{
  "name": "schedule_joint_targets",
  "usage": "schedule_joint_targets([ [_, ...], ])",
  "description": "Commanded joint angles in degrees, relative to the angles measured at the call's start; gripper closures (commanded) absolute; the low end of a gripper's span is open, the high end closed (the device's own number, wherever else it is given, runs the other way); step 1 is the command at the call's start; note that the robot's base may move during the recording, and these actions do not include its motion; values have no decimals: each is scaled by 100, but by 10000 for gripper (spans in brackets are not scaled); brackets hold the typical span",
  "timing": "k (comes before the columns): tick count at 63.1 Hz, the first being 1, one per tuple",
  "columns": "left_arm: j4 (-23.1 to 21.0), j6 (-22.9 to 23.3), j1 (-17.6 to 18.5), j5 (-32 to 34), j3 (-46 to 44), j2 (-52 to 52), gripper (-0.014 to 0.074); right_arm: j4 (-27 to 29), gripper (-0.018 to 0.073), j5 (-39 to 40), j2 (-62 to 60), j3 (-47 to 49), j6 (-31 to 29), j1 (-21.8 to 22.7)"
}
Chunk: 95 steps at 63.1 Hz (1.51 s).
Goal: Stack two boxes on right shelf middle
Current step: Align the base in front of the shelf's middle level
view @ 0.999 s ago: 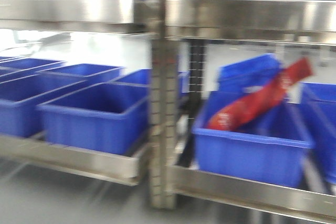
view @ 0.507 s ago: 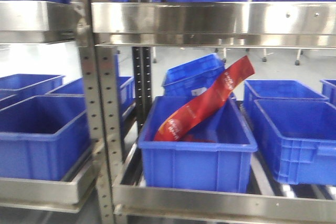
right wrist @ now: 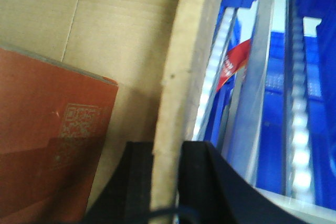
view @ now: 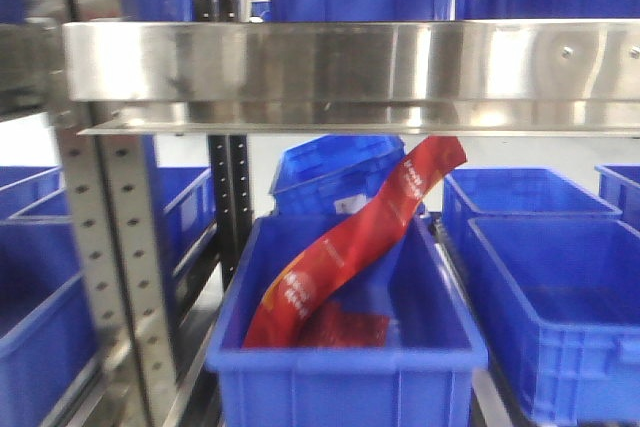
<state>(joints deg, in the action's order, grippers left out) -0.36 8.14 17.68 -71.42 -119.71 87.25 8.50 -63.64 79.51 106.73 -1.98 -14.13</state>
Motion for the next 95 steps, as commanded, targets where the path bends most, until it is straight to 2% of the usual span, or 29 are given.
schedule_joint_targets([
  [1, 118, 4, -28, 215, -80, -69, 708, -167, 711, 275, -79, 52, -56, 28],
  [95, 116, 4, -28, 223, -80, -10, 708, -167, 711, 275, -79, 52, -56, 28],
])
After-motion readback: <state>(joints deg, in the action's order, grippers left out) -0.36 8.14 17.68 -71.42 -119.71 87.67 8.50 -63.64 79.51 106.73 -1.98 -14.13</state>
